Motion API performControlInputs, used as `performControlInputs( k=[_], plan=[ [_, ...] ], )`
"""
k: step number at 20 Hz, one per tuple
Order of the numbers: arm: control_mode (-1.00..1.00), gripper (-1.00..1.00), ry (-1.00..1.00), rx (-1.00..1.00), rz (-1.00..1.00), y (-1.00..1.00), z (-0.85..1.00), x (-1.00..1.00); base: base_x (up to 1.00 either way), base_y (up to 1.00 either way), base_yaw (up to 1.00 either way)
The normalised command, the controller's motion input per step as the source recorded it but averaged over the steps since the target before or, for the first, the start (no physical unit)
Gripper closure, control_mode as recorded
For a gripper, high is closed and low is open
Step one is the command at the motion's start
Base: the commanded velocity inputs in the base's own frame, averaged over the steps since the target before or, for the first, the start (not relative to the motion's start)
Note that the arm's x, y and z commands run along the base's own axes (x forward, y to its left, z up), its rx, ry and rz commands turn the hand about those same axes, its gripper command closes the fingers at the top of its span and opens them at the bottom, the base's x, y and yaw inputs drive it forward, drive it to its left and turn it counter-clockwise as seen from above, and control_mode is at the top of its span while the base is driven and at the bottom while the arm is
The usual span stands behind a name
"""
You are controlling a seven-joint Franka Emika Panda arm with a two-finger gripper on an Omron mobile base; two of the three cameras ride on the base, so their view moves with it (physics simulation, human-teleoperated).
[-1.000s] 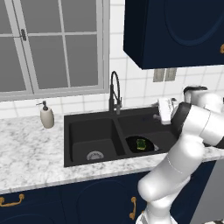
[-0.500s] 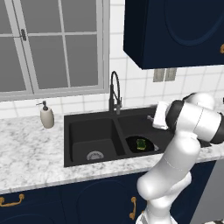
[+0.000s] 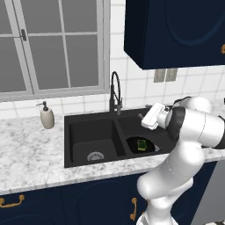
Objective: Pick the pan and sponge and place them into the sink. Then turn on the water.
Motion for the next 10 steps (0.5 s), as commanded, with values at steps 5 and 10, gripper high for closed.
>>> performControlInputs(
  k=[5,10],
  plan=[
    [-1.0,-1.0,0.01,0.13,-0.08,0.0,0.0,0.25,0.0,0.0,0.0],
    [-1.0,-1.0,0.01,0.14,0.0,0.0,0.0,0.25,0.0,0.0,0.0]
  ],
)
